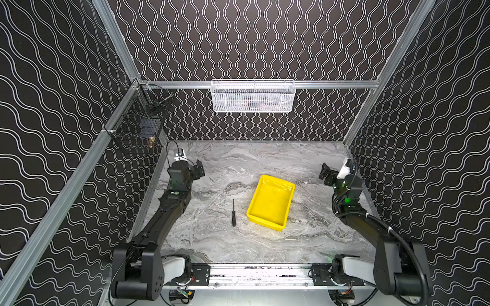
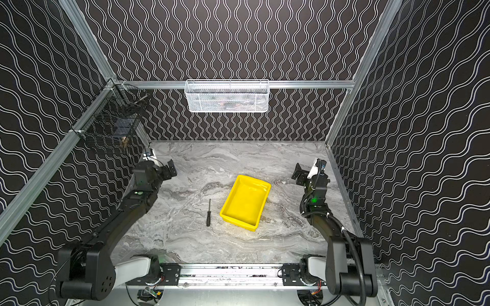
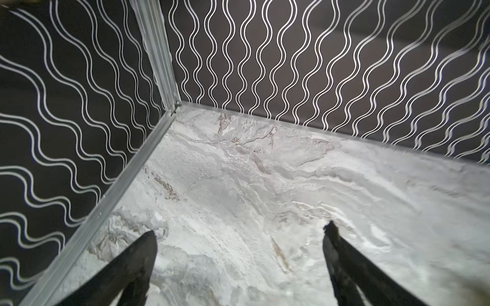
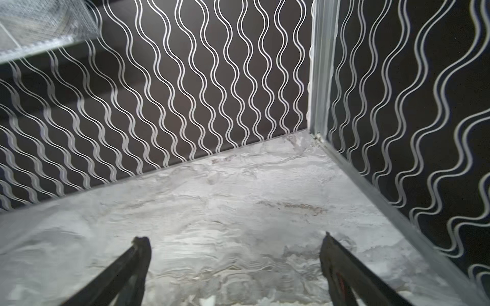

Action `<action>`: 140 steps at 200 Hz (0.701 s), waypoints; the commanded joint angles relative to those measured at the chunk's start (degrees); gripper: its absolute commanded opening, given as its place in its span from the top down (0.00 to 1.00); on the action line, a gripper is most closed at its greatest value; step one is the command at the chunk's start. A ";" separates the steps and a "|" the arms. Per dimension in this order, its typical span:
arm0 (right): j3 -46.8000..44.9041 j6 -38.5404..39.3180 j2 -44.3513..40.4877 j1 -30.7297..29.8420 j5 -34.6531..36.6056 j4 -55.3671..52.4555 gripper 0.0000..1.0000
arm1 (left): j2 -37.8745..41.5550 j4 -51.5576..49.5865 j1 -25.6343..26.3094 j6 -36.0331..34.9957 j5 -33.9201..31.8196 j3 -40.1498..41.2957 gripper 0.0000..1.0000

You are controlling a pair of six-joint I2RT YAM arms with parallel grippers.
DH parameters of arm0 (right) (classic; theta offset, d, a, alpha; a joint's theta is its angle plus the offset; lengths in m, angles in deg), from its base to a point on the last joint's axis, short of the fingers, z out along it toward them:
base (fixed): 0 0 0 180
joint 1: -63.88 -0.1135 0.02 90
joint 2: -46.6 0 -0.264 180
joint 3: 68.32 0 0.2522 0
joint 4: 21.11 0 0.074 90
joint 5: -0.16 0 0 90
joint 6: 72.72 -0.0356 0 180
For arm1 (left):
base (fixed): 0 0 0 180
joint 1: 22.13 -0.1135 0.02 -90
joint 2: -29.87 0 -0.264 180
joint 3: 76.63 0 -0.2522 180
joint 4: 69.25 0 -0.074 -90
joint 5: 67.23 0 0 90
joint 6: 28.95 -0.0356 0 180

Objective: Put the screwdriver in the bin
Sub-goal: Pick up the screwdriver from the center of the table.

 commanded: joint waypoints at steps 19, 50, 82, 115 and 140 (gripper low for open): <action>11.07 -8.30 -0.15 -1.80 -5.92 -26.10 0.01 | -1.00 -31.96 3.05 10.01 6.53 -8.11 0.01; 14.37 -9.20 0.75 -2.46 -9.47 -33.89 0.01 | 0.48 -40.46 7.24 12.52 7.74 -8.32 0.01; 16.08 -8.56 1.29 -3.38 -11.12 -38.58 0.01 | 1.86 -45.68 11.26 16.64 5.32 -5.92 0.01; 12.41 -6.86 0.71 -3.73 -17.99 -33.12 0.01 | -0.48 -42.71 14.93 19.20 6.62 -2.43 0.01; 10.21 -8.34 1.44 -4.33 -20.46 -29.15 0.01 | -4.79 -43.47 18.12 20.93 4.82 -3.71 0.01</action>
